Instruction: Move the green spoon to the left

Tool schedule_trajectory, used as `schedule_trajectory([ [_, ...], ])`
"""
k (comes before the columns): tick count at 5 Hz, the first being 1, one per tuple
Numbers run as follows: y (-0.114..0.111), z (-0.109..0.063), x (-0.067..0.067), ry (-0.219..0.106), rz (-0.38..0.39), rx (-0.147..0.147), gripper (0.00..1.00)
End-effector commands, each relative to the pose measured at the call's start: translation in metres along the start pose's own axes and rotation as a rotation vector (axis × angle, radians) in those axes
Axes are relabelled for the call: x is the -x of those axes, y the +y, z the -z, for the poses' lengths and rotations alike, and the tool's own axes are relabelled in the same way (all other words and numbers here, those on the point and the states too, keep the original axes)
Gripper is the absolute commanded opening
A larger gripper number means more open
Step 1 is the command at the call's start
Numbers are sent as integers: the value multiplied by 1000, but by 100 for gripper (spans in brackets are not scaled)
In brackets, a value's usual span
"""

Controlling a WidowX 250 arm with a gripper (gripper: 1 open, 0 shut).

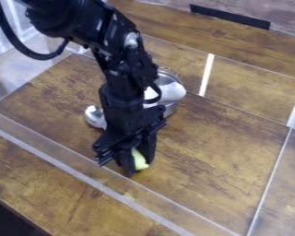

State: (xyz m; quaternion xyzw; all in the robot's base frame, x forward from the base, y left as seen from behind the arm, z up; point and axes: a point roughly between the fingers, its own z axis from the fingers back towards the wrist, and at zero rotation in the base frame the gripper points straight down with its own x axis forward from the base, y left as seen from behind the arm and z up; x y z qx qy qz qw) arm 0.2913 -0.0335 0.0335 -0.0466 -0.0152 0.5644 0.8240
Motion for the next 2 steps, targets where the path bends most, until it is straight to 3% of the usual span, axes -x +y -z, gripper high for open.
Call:
schedule_trajectory([
  [1, -15, -35, -12, -21, 83, 91, 0],
  [2, -18, -50, -18, -13, 160, 108, 0],
])
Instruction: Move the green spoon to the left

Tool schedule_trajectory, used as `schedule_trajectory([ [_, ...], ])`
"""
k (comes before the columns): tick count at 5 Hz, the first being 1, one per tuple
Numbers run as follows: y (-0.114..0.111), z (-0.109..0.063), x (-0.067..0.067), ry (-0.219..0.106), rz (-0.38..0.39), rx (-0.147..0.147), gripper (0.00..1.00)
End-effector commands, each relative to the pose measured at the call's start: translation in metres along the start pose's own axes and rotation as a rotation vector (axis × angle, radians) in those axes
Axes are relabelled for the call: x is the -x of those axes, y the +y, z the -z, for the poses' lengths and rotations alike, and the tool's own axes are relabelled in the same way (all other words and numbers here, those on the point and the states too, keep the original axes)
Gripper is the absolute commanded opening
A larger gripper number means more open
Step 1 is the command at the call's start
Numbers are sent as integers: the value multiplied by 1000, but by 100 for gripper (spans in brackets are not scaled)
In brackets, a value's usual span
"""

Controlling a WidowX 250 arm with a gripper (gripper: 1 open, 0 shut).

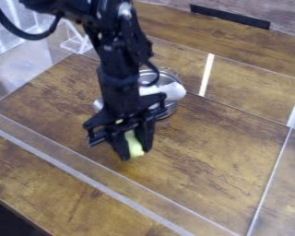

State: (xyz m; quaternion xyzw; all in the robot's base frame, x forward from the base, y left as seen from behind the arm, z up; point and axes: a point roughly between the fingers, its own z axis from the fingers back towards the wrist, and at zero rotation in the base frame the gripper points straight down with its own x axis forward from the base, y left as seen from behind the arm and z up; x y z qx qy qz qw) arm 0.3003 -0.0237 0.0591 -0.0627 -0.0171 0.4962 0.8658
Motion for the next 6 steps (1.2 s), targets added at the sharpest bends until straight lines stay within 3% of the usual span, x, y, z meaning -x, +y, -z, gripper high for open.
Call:
schedule_trajectory([
  [1, -11, -41, -21, -42, -21, 99, 0],
  [2, -11, -51, -29, -43, -31, 105, 0],
  [4, -1, -66, -32, -56, -62, 113, 0],
  [6, 2, -78, -19, -66, -93, 114, 0],
])
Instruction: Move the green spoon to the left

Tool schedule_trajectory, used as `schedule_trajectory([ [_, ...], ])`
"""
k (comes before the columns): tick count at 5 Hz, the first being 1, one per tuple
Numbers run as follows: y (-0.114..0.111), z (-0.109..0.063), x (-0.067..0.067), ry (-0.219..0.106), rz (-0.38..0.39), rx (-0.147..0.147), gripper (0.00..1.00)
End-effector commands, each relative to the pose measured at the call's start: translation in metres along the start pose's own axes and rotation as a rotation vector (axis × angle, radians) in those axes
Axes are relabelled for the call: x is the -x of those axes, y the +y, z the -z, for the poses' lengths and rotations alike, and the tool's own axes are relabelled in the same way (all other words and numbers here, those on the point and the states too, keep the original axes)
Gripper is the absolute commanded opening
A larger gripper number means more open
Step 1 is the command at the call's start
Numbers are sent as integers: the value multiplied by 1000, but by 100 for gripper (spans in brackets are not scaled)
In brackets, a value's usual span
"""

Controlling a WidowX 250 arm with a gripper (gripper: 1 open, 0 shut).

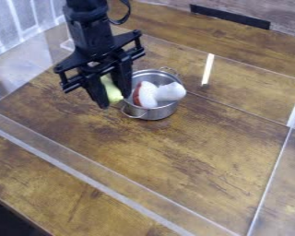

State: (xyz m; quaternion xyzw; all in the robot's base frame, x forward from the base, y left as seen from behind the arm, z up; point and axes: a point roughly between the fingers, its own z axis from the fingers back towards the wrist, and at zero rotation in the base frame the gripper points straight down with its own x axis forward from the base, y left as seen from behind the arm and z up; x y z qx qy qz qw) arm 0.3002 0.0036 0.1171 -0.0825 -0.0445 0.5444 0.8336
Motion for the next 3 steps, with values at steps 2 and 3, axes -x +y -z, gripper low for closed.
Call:
schedule_trajectory([
  [2, -16, -15, -12, -42, -6, 44, 0],
  [3, -11, -11, -8, -46, 1, 39, 0],
])
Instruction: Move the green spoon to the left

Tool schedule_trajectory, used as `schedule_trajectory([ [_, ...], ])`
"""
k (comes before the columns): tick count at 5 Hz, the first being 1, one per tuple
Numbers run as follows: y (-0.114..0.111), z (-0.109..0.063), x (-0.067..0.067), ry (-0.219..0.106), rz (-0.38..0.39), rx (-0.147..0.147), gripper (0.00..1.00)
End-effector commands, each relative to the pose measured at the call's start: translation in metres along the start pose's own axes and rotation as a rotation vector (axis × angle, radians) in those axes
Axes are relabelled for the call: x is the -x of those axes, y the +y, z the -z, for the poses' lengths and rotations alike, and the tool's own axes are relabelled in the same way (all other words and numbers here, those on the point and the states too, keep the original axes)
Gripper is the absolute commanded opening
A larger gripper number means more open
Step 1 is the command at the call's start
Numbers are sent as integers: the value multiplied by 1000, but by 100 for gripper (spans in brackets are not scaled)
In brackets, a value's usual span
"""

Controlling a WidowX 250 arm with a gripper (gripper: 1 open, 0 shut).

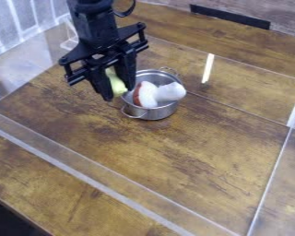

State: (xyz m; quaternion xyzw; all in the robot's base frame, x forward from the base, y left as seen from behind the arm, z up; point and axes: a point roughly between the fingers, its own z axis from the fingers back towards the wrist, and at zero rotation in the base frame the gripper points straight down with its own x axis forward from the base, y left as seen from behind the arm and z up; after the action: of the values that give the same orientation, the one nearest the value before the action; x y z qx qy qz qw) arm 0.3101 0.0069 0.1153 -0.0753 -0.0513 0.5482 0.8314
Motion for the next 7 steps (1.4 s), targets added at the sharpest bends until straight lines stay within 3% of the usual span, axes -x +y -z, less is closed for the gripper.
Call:
schedule_trajectory([
  [1, 1, -10, 4, -27, 18, 39, 0],
  [4, 8, 12, 8, -30, 63, 31, 0],
  [6, 0, 11, 24, -45, 3, 27, 0],
  [7, 14, 18, -6, -75, 58, 28, 0],
])
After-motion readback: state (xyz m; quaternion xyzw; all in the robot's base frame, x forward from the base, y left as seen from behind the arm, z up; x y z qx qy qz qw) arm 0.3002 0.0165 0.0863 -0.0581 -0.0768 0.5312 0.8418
